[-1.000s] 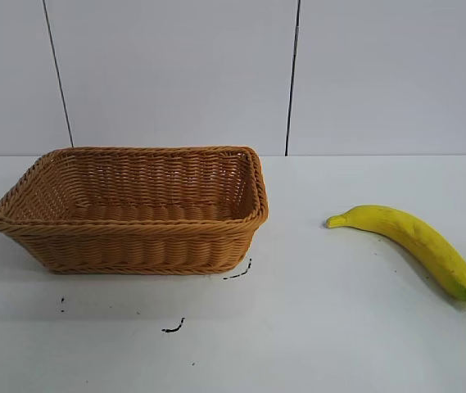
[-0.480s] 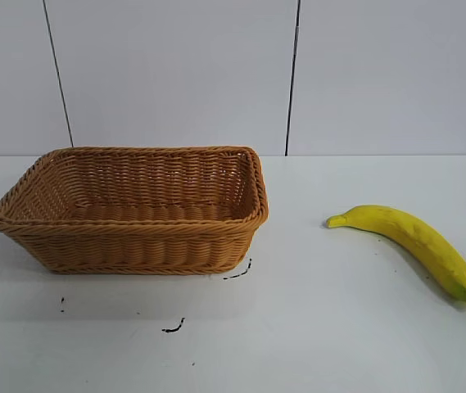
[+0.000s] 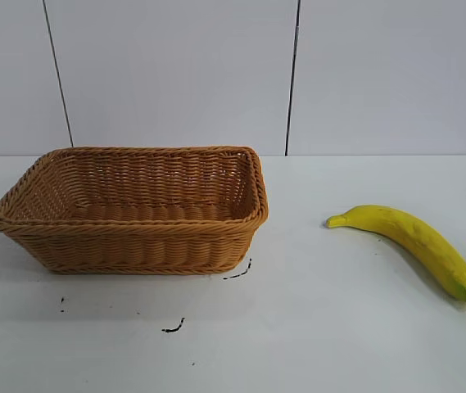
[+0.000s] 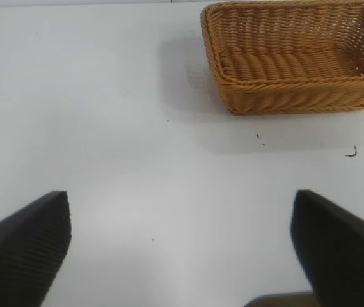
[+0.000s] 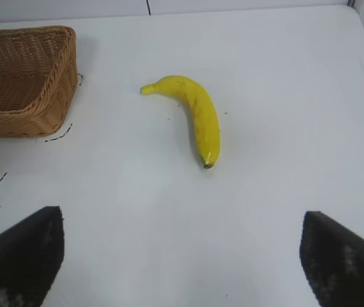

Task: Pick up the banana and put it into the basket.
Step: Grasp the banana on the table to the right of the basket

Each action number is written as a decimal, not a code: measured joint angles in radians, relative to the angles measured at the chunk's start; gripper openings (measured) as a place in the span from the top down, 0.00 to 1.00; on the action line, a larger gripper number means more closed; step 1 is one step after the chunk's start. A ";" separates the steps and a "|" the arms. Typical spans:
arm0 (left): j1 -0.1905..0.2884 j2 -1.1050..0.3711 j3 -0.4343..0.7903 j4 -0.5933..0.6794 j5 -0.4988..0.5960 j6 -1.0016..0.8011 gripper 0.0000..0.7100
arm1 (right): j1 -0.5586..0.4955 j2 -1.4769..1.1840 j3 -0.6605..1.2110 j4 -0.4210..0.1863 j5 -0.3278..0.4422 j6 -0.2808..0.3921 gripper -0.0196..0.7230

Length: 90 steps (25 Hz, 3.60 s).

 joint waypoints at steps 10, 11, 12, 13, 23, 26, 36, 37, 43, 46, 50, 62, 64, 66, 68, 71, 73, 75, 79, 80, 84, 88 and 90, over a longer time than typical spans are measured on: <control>0.000 0.000 0.000 0.000 0.000 0.000 0.02 | 0.000 0.523 -0.289 -0.011 0.046 -0.034 0.04; 0.000 0.000 0.000 0.000 0.000 0.000 0.02 | 0.000 0.560 -0.314 -0.011 0.051 -0.042 0.04; 0.000 0.000 0.000 0.000 0.000 0.000 0.02 | 0.000 0.604 -0.339 -0.011 0.061 -0.047 0.04; 0.000 0.000 0.000 0.000 0.000 0.000 0.02 | 0.000 0.647 -0.361 -0.011 0.067 -0.051 0.04; 0.000 0.000 0.000 0.000 0.000 0.000 0.02 | 0.000 0.995 -0.555 -0.011 0.069 -0.076 0.04; 0.000 0.000 0.000 0.000 0.000 0.000 0.02 | 0.000 1.073 -0.607 -0.011 0.070 -0.087 0.04; 0.000 0.000 0.000 0.000 0.000 0.000 0.02 | 0.103 1.177 -0.638 -0.048 -0.037 -0.312 0.04; 0.000 0.000 0.000 0.000 0.000 0.000 0.02 | 0.107 1.187 -0.638 -0.062 -0.050 -0.309 0.04; 0.000 0.000 0.000 0.000 0.000 0.000 0.02 | 0.111 1.222 -0.638 -0.164 -0.070 -0.196 0.04; 0.000 0.000 0.000 0.000 0.000 0.000 0.02 | 0.111 1.238 -0.638 -0.171 -0.055 -0.185 0.04; 0.000 0.000 0.000 0.000 0.000 0.000 0.02 | 0.111 1.268 -0.638 -0.169 -0.043 -0.184 0.04; 0.000 0.000 0.000 0.000 0.000 0.000 0.02 | 0.093 1.394 -0.638 -0.158 -0.127 -0.157 0.04; 0.000 0.000 0.000 0.000 0.000 0.000 0.02 | 0.093 1.416 -0.638 -0.157 -0.138 -0.156 0.04; 0.000 0.000 0.000 0.000 0.000 0.000 0.02 | 0.093 1.433 -0.638 -0.149 -0.150 -0.155 0.04; 0.000 0.000 0.000 0.000 0.000 0.000 0.02 | 0.093 1.447 -0.638 -0.145 -0.152 -0.146 0.04; 0.000 0.000 0.000 0.000 0.000 0.000 0.02 | 0.093 1.454 -0.638 -0.142 -0.152 -0.131 0.06; 0.000 0.000 0.000 0.000 0.000 0.000 0.02 | 0.093 1.454 -0.640 -0.142 -0.148 -0.130 0.21; 0.000 0.000 0.000 0.000 0.000 0.000 0.02 | 0.093 1.454 -0.642 -0.145 -0.140 -0.128 0.51; 0.000 0.000 0.000 0.000 0.000 0.000 0.02 | 0.093 1.454 -0.642 -0.157 -0.115 -0.126 0.58; 0.000 0.000 0.000 0.000 0.000 0.000 0.02 | 0.093 1.450 -0.642 -0.161 -0.109 -0.126 0.58; 0.000 0.000 0.000 0.000 0.000 0.000 0.02 | 0.093 1.402 -0.663 -0.162 -0.067 -0.126 0.58; 0.000 0.000 0.000 0.000 0.000 0.000 0.02 | 0.093 1.331 -0.745 -0.158 0.016 -0.126 0.58; 0.000 0.000 0.000 0.000 0.000 0.000 0.02 | 0.093 1.302 -0.796 -0.151 0.071 -0.126 0.58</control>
